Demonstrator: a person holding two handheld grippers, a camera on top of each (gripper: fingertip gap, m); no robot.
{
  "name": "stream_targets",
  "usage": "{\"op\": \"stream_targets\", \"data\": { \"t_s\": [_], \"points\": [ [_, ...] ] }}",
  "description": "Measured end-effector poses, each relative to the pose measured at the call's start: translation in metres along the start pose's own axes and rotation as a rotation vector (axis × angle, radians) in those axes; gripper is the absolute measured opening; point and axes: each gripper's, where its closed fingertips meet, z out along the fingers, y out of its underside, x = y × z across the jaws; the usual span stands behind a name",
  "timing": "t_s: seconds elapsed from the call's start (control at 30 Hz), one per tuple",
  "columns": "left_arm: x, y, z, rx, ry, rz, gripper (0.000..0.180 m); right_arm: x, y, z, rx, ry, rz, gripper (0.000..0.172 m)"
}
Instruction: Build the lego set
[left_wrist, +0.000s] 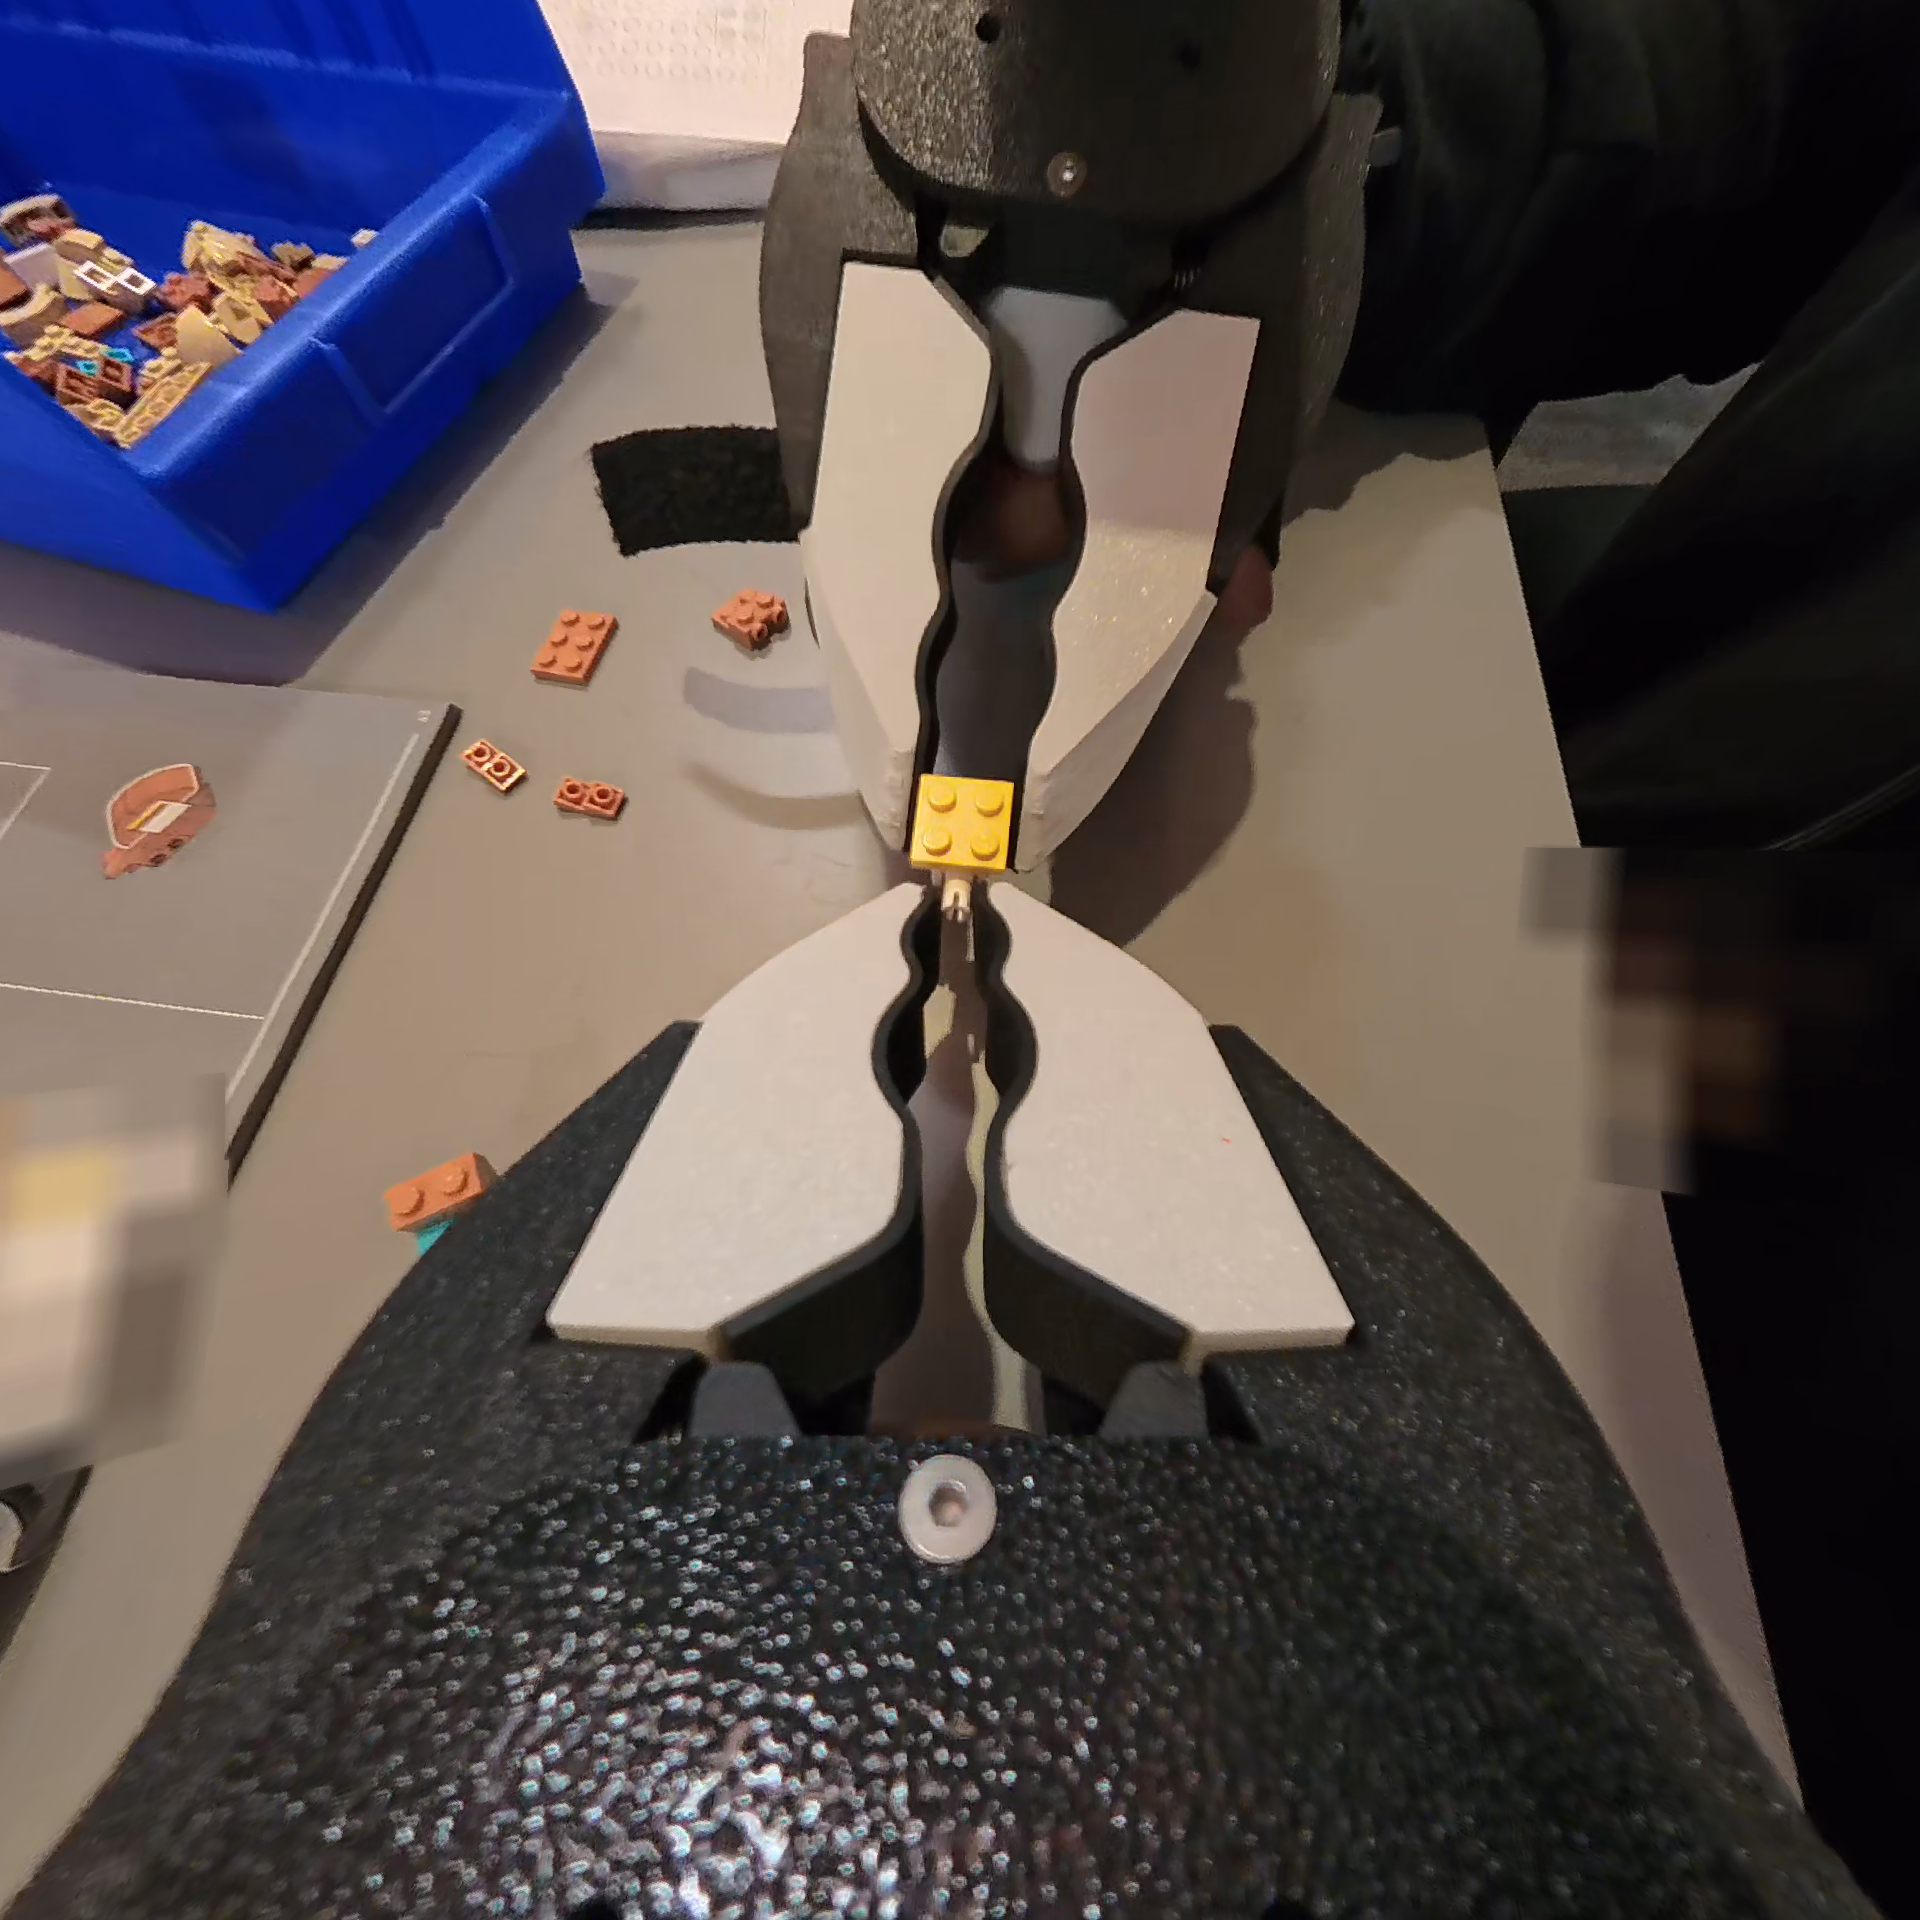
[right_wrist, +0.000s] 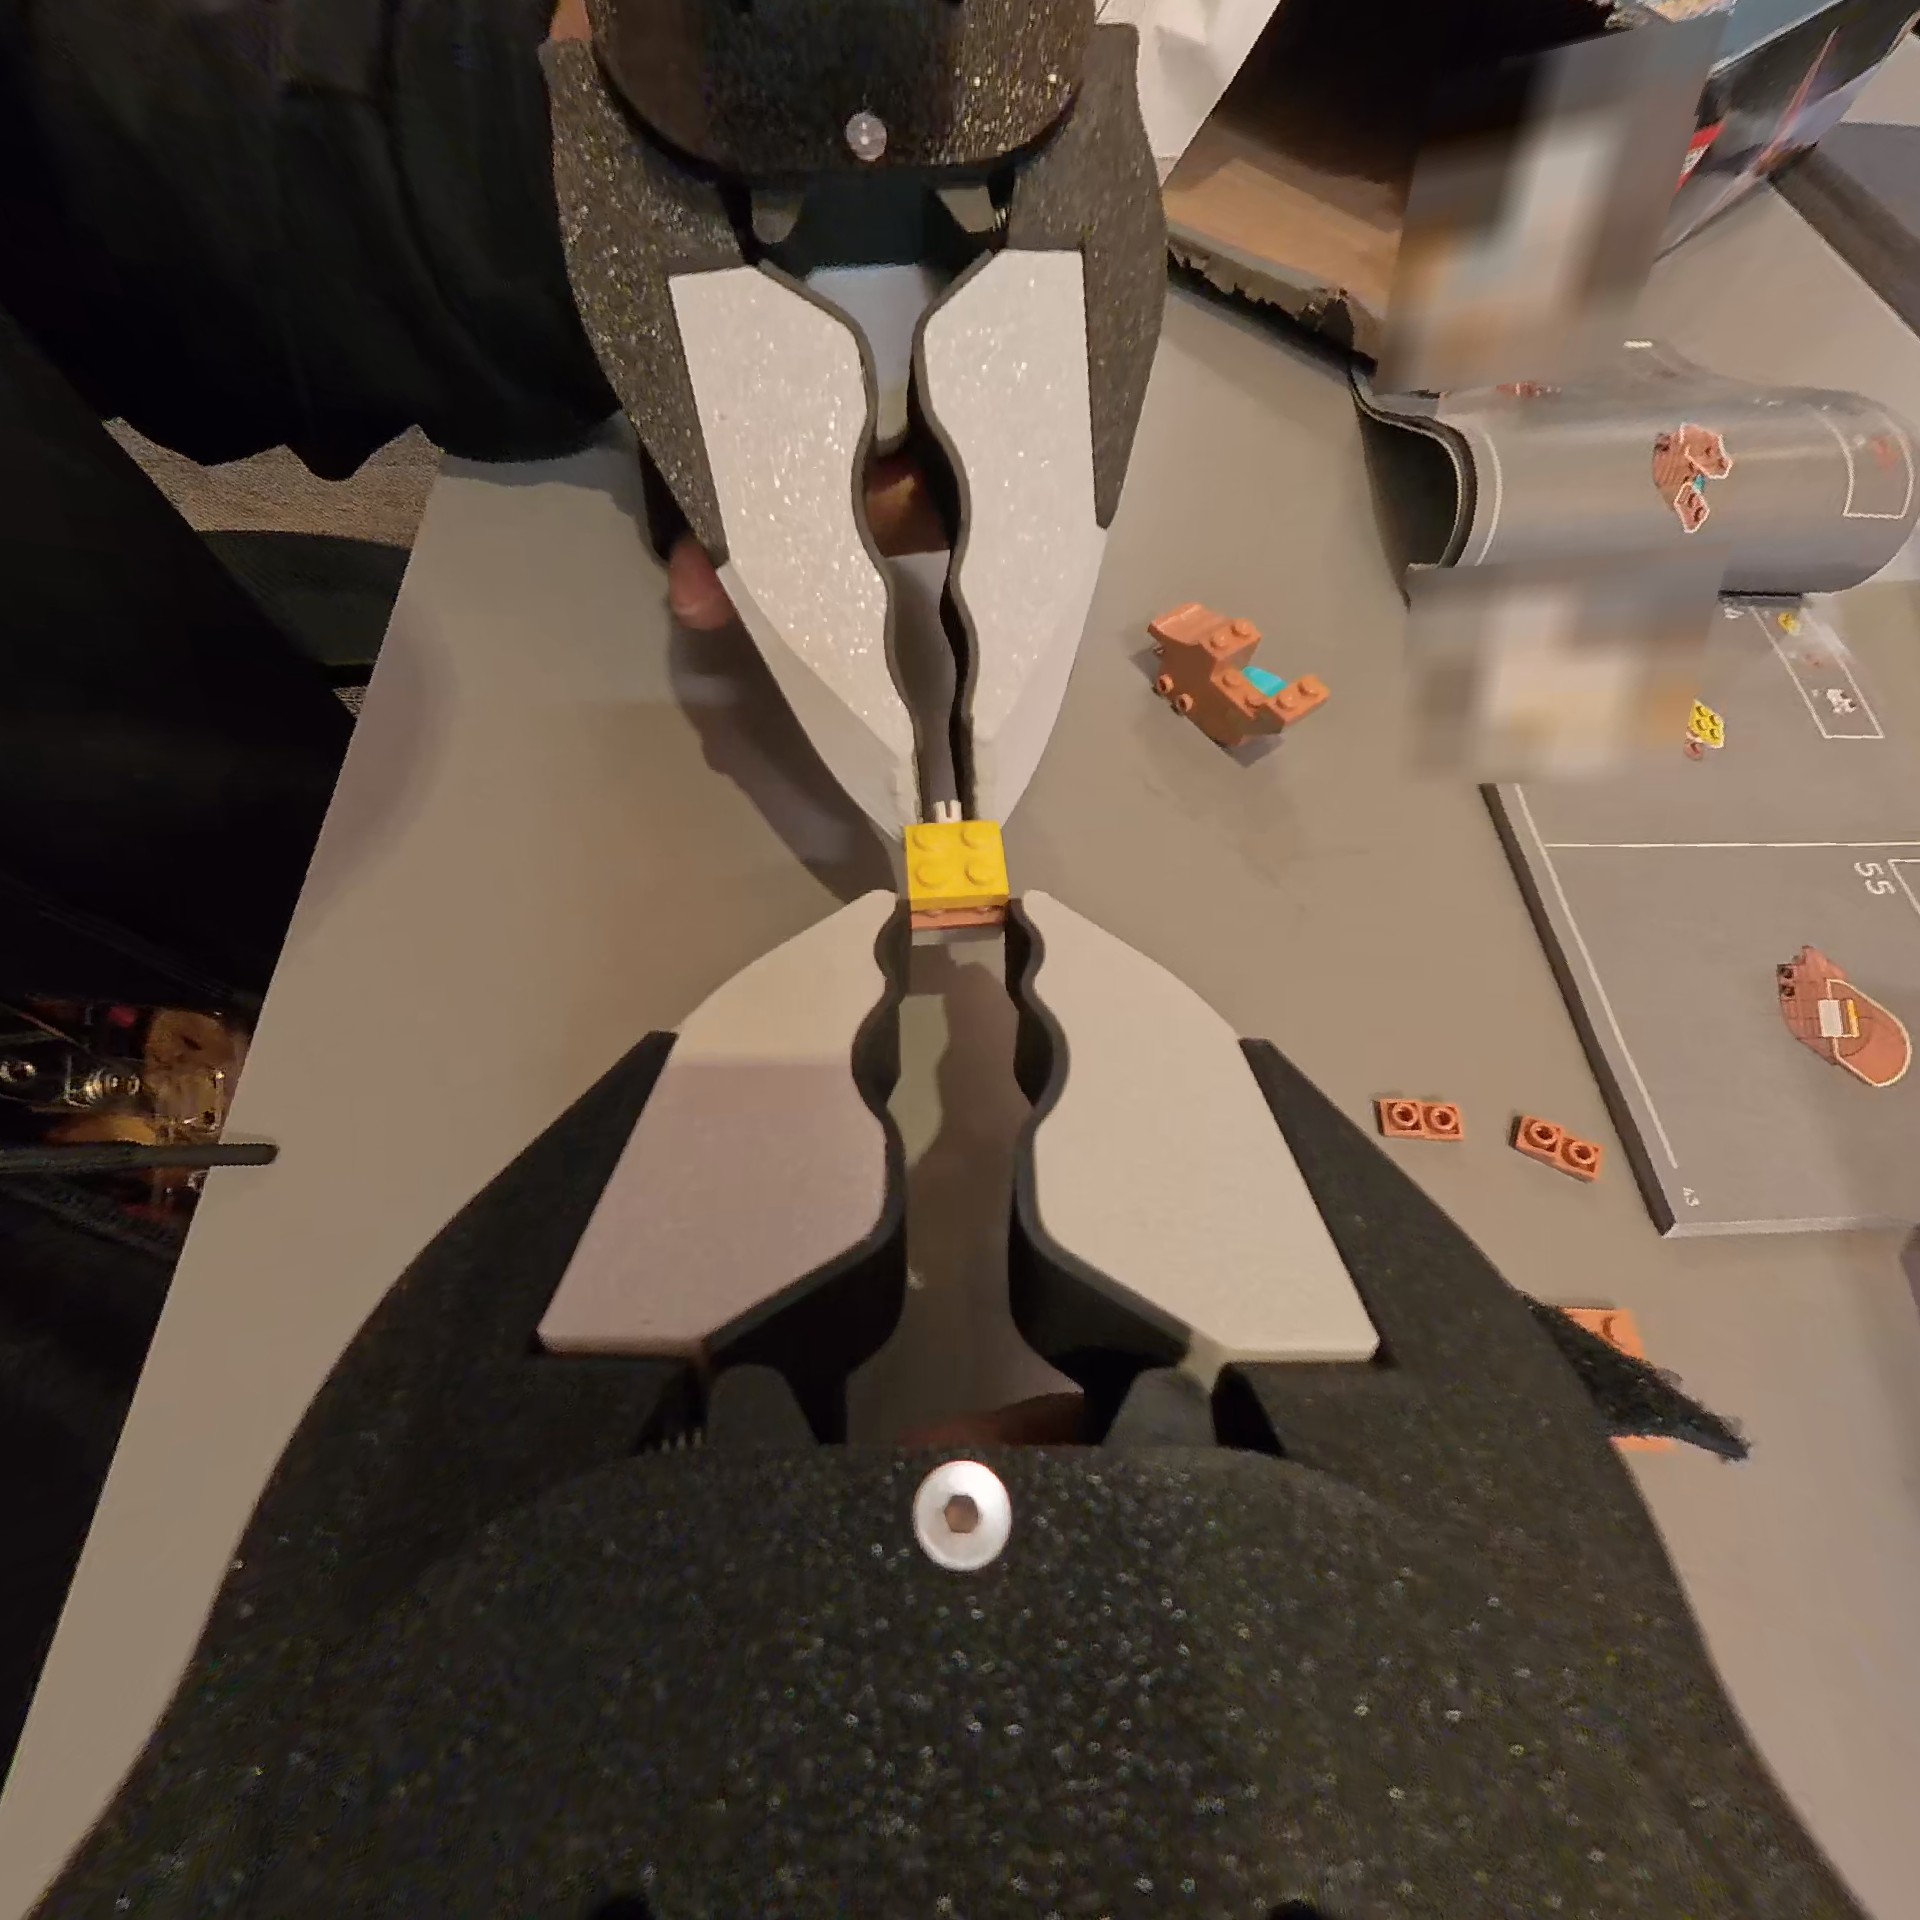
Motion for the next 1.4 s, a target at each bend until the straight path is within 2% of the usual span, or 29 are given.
{"op": "stream_targets", "data": {
  "t_s": [0.53, 1.4],
  "points": [
    [0.001, -0.005, -0.001, 0.077, 0.023, -0.02, 0.011, 0.002, -0.005, -0.002, 0.036, 0.0, 0.013, 0.017],
    [0.003, -0.013, -0.001, 0.156, 0.065, -0.06, 0.006, -0.001, -0.012, -0.007, 0.069, -0.001, -0.012, 0.017]
  ]
}}
